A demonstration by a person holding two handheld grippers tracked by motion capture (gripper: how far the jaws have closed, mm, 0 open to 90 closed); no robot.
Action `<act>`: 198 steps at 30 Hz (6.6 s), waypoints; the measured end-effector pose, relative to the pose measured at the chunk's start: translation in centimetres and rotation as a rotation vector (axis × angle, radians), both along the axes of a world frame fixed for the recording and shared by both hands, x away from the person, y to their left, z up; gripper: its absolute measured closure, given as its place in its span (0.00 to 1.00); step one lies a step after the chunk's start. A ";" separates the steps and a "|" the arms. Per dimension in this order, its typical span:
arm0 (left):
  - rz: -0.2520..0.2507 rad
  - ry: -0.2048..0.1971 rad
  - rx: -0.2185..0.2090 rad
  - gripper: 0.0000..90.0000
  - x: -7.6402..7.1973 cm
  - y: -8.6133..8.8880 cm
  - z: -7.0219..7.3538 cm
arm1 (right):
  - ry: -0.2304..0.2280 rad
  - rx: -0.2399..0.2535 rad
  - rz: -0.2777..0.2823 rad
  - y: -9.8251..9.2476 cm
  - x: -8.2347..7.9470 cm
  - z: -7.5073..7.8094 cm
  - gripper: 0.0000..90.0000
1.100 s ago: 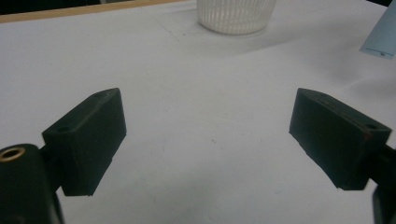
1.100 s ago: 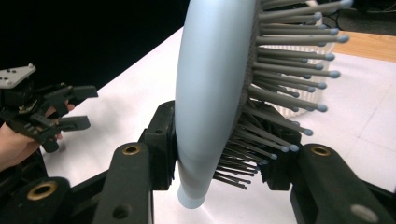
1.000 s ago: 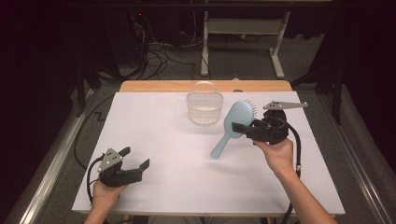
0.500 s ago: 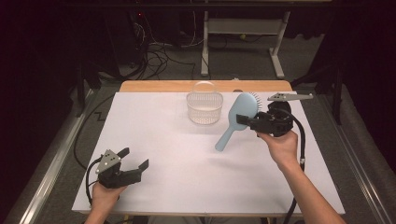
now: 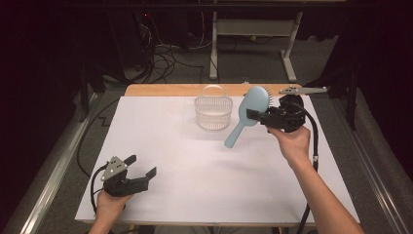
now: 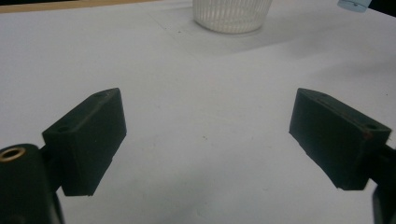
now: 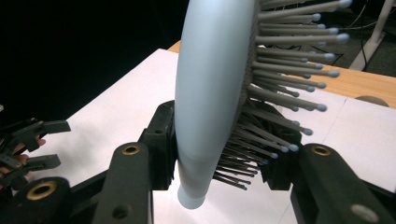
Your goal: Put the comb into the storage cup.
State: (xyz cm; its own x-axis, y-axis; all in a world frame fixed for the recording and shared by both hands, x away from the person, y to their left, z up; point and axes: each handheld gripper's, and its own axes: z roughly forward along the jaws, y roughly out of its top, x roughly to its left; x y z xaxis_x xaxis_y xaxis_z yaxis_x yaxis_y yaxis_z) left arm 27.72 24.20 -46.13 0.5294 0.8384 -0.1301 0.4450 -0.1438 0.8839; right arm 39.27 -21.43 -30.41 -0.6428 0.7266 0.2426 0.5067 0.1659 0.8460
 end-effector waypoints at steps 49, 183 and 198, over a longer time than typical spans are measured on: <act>-0.005 -0.002 0.007 0.15 0.2 0.0 -0.1 | -0.026 0.023 -0.068 2.0 5.8 2.8 0.61; 0.011 0.017 -0.004 0.15 0.2 0.3 -0.2 | 0.047 -0.145 -0.142 9.7 12.4 -4.5 0.50; 0.015 0.020 -0.008 0.15 0.3 0.4 -0.2 | 0.059 -0.163 -0.168 9.1 12.7 -4.8 0.46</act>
